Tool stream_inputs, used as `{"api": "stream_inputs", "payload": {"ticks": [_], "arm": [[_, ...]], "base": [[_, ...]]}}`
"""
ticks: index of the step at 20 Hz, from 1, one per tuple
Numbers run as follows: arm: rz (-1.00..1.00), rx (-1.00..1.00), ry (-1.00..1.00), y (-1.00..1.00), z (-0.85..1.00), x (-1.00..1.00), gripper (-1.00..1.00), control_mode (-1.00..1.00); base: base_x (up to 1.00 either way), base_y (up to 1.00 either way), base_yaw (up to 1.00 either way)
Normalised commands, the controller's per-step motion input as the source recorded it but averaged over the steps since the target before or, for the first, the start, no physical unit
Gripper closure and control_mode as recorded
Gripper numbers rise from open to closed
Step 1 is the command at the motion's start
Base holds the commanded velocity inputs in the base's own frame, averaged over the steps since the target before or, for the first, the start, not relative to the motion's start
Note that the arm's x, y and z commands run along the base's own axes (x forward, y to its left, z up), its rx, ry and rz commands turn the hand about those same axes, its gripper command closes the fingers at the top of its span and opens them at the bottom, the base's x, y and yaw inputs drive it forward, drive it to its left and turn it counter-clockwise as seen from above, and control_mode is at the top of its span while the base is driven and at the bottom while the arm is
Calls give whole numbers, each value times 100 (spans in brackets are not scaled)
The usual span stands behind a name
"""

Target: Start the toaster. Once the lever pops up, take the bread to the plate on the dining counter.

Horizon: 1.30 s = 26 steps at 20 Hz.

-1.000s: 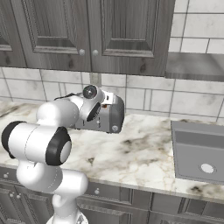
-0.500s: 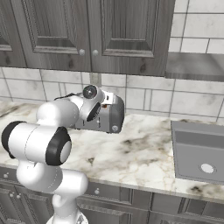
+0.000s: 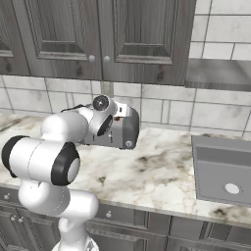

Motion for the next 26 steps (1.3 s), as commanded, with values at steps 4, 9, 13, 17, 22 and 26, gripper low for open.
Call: {"api": "stream_inputs", "payload": {"ticks": [4, 9, 13, 17, 22, 26], "arm": [[0, 0, 0, 0, 0, 0, -100, -100], [0, 0, 0, 0, 0, 0, -100, -100], [0, 0, 0, 0, 0, 0, -100, -100], [0, 0, 0, 0, 0, 0, -100, -100], [0, 0, 0, 0, 0, 0, -100, -100], [0, 0, 0, 0, 0, 0, -100, -100]], "base": [[0, 0, 0], [0, 0, 0], [0, 0, 0], [0, 0, 0], [0, 0, 0], [0, 0, 0]]}}
